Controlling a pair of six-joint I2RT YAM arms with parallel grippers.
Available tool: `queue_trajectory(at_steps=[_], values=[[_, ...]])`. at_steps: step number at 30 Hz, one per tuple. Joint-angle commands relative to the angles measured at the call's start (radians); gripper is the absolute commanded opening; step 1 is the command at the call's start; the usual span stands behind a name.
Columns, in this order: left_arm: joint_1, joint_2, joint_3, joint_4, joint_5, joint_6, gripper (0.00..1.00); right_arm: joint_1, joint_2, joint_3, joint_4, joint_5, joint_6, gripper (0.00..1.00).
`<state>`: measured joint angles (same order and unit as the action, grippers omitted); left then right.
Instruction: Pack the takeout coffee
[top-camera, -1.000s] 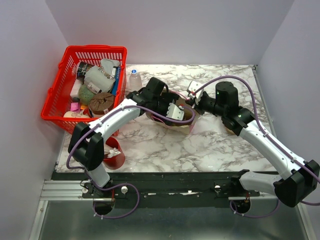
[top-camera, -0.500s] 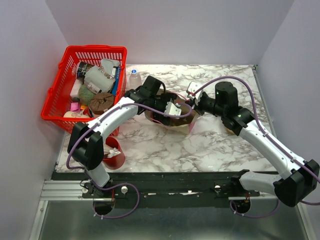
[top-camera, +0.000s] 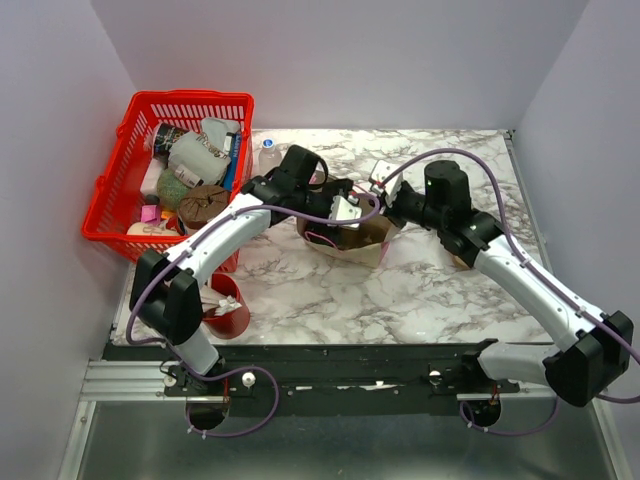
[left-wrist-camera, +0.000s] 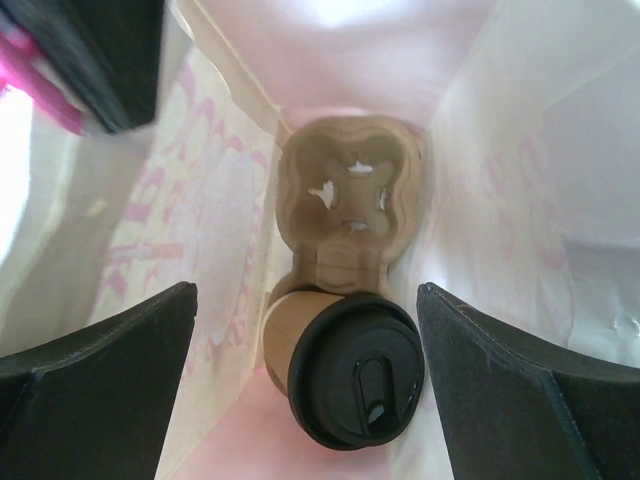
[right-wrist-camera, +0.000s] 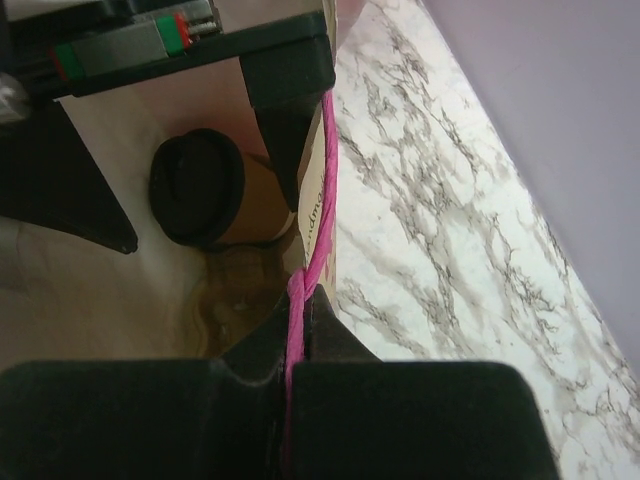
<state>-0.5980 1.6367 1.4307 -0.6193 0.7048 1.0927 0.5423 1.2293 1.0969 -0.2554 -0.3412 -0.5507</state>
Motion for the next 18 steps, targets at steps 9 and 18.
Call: queue_trajectory(at_steps=[9,18], values=[[0.017,-0.084,0.027,0.199,0.055,-0.255,0.98,-0.013,0.102,0.067,-0.035,0.136,0.023,0.00],[0.050,-0.101,0.069,0.452,-0.083,-0.591,0.98,-0.031,0.179,0.132,-0.035,0.148,0.018,0.04]])
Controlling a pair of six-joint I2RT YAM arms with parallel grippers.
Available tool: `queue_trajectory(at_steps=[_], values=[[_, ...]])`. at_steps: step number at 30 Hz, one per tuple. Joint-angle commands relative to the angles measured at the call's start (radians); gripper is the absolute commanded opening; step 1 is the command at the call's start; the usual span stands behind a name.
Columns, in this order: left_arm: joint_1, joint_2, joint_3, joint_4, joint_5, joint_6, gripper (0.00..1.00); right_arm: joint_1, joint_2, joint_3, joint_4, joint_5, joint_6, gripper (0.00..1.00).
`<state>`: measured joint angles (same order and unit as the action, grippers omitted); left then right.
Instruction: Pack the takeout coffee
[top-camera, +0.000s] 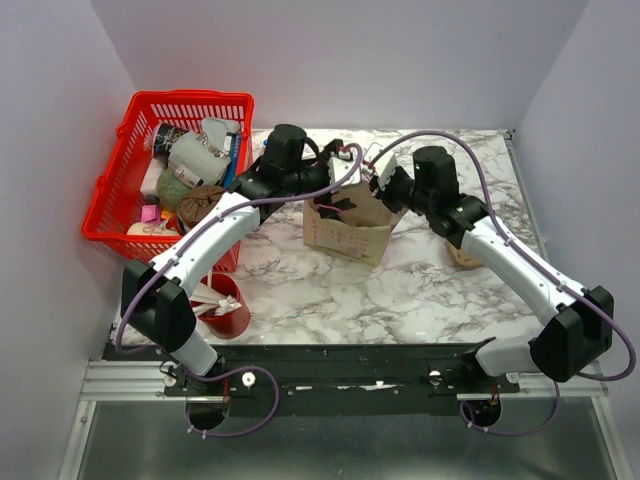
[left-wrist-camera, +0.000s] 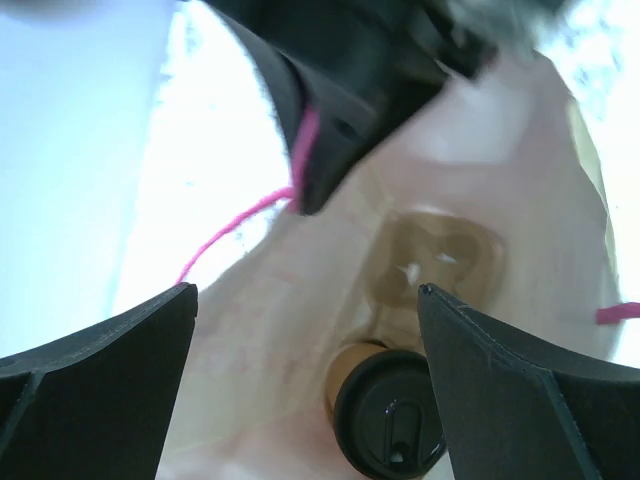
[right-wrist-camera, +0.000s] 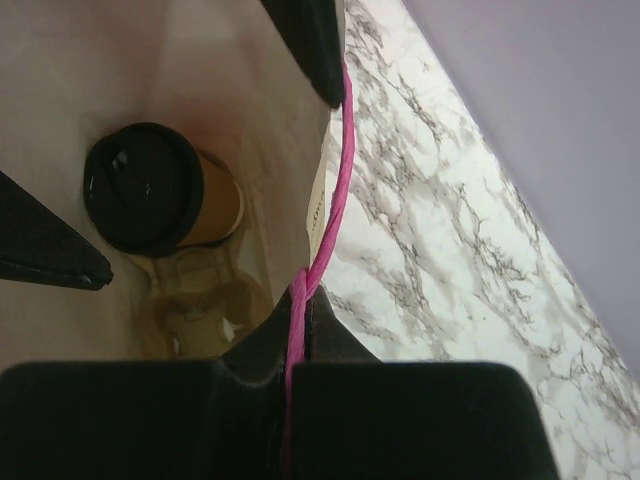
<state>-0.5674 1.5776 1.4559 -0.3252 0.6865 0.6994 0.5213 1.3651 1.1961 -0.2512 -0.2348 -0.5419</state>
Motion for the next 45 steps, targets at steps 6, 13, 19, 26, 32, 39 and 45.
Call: queue_trajectory(at_steps=[6,13,19,26,32,39,45], values=[[0.050,-0.073,0.054,0.206,-0.149,-0.279,0.98,-0.018,0.095,0.103,-0.049,0.037,-0.003,0.18],[0.095,-0.117,0.046,0.161,-0.218,-0.311,0.99,-0.024,0.134,0.178,-0.072,0.042,0.011,0.38],[0.167,-0.177,0.098,-0.029,-0.211,-0.296,0.99,-0.030,0.121,0.266,-0.111,0.000,0.034,0.56],[0.231,-0.263,0.092,-0.143,-0.231,-0.345,0.99,-0.030,0.075,0.344,-0.148,-0.080,0.079,0.65],[0.284,-0.277,0.118,-0.172,-0.294,-0.507,0.99,-0.030,0.043,0.416,-0.186,-0.159,0.106,0.66],[0.389,-0.272,0.179,-0.186,-0.338,-0.745,0.99,0.052,-0.053,0.384,-0.197,-0.486,0.048,0.69],[0.426,-0.347,0.121,-0.183,-0.326,-0.836,0.98,0.205,-0.021,0.329,-0.255,-0.604,0.054,0.67]])
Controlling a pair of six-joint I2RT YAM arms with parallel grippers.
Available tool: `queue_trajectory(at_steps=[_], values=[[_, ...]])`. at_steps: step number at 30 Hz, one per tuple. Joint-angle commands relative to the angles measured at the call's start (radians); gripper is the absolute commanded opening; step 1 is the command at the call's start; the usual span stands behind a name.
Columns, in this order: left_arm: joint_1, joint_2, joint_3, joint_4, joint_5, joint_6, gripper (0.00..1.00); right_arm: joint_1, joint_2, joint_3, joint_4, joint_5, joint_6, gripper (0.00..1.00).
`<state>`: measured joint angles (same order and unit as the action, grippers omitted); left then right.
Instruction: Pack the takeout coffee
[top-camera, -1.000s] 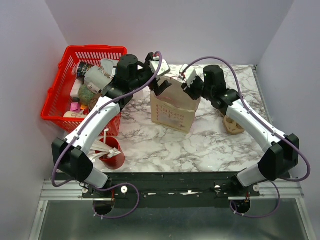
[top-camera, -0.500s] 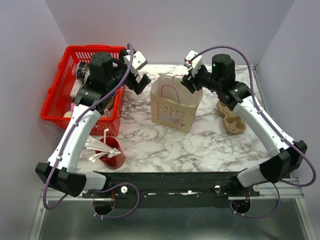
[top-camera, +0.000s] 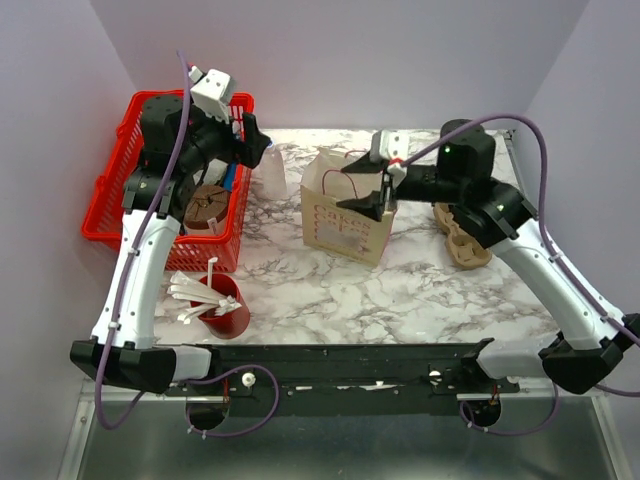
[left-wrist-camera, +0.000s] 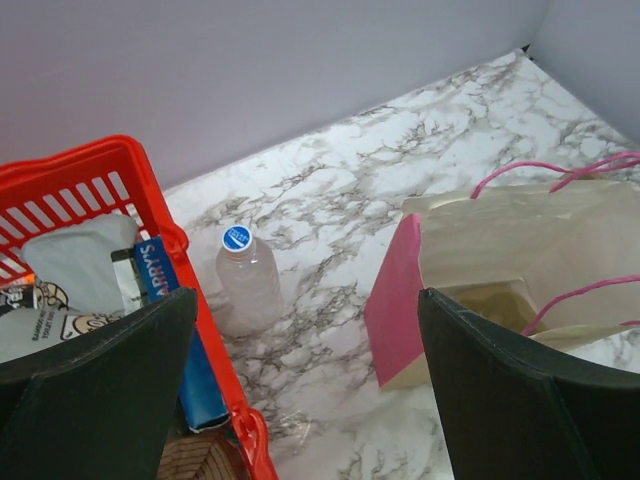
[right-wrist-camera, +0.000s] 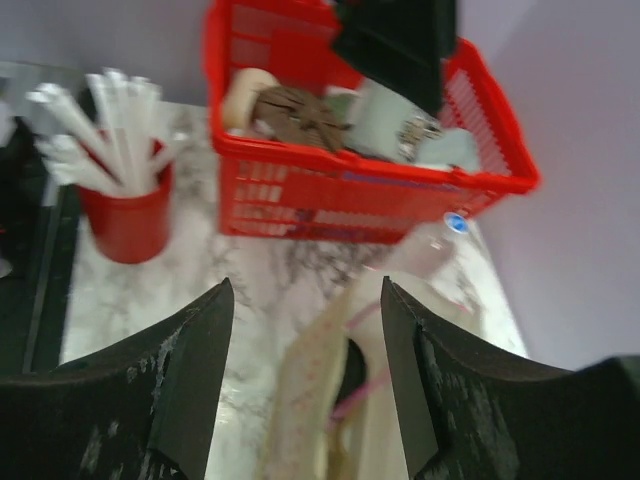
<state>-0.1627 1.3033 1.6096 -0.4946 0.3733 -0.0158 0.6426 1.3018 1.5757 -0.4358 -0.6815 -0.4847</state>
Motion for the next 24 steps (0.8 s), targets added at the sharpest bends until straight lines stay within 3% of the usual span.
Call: queue_trajectory(at_steps=[1,6,9,10,14,20,24], values=[[0.028,-0.105,-0.045,-0.010,-0.008,-0.128,0.98,0.097,0.050,-0.065,-0.051,-0.170,0.024,0.64],[0.083,-0.188,-0.129,0.008,0.010,-0.144,0.98,0.227,0.145,-0.138,0.107,-0.216,0.060,0.56],[0.103,-0.245,-0.174,-0.007,-0.004,-0.135,0.98,0.302,0.242,-0.137,0.245,-0.164,0.177,0.46],[0.115,-0.265,-0.186,-0.019,-0.016,-0.127,0.98,0.316,0.279,-0.123,0.282,-0.155,0.292,0.40],[0.124,-0.361,-0.232,-0.064,-0.048,-0.093,0.98,0.373,0.414,-0.036,0.413,-0.053,0.501,0.40],[0.155,-0.423,-0.238,-0.111,-0.014,-0.101,0.98,0.404,0.620,0.114,0.427,0.083,0.670,0.39],[0.179,-0.446,-0.257,-0.121,0.004,-0.110,0.98,0.404,0.705,0.178,0.462,0.102,0.718,0.47]])
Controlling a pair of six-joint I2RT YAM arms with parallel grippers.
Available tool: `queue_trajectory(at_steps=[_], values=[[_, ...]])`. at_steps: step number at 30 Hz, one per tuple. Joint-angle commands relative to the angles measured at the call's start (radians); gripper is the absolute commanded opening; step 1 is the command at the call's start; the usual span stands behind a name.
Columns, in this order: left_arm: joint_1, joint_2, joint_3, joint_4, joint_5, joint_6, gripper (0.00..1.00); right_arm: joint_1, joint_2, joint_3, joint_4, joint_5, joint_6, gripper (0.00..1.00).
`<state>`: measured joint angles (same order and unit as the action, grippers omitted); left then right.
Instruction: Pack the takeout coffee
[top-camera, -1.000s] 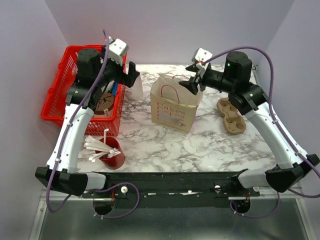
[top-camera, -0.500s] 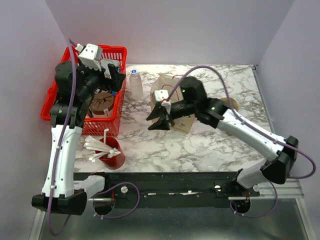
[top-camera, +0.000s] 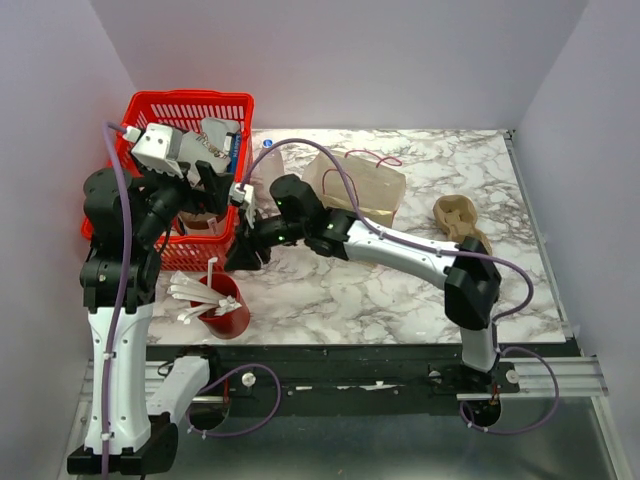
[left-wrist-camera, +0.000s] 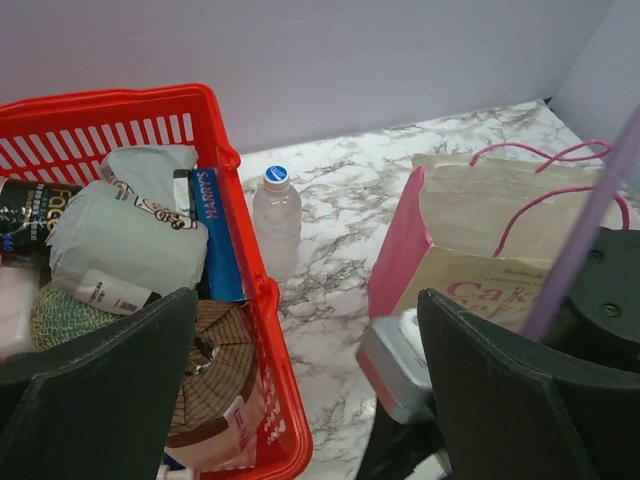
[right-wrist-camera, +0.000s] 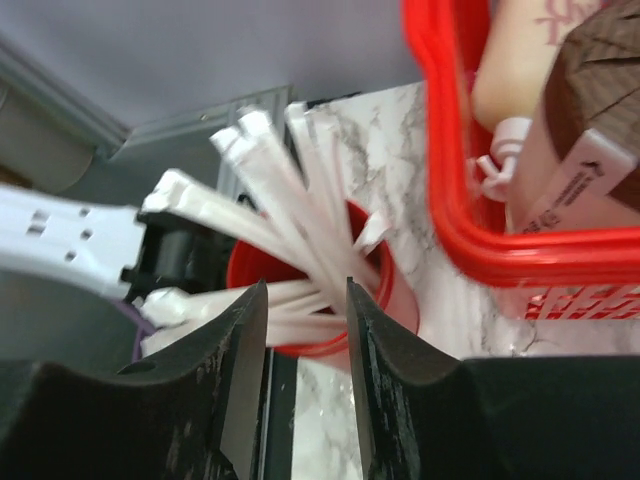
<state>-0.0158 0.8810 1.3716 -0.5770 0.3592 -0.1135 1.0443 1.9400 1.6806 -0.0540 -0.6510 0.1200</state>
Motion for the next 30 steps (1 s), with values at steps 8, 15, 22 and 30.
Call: queue_trajectory(at_steps=[8,15,22,30], values=[[0.054,-0.040,-0.057,-0.027,0.041,-0.038,0.98,0.017,0.142,0.100,0.115,0.040,0.188,0.47],[0.065,-0.034,-0.086,-0.007,0.057,-0.057,0.98,0.028,0.211,0.157,0.152,0.060,0.257,0.47],[0.082,-0.042,-0.120,-0.004,0.066,-0.063,0.98,0.026,0.263,0.200,0.246,0.042,0.389,0.38],[0.102,-0.039,-0.155,0.020,0.089,-0.080,0.98,0.019,0.310,0.251,0.218,0.082,0.403,0.01]])
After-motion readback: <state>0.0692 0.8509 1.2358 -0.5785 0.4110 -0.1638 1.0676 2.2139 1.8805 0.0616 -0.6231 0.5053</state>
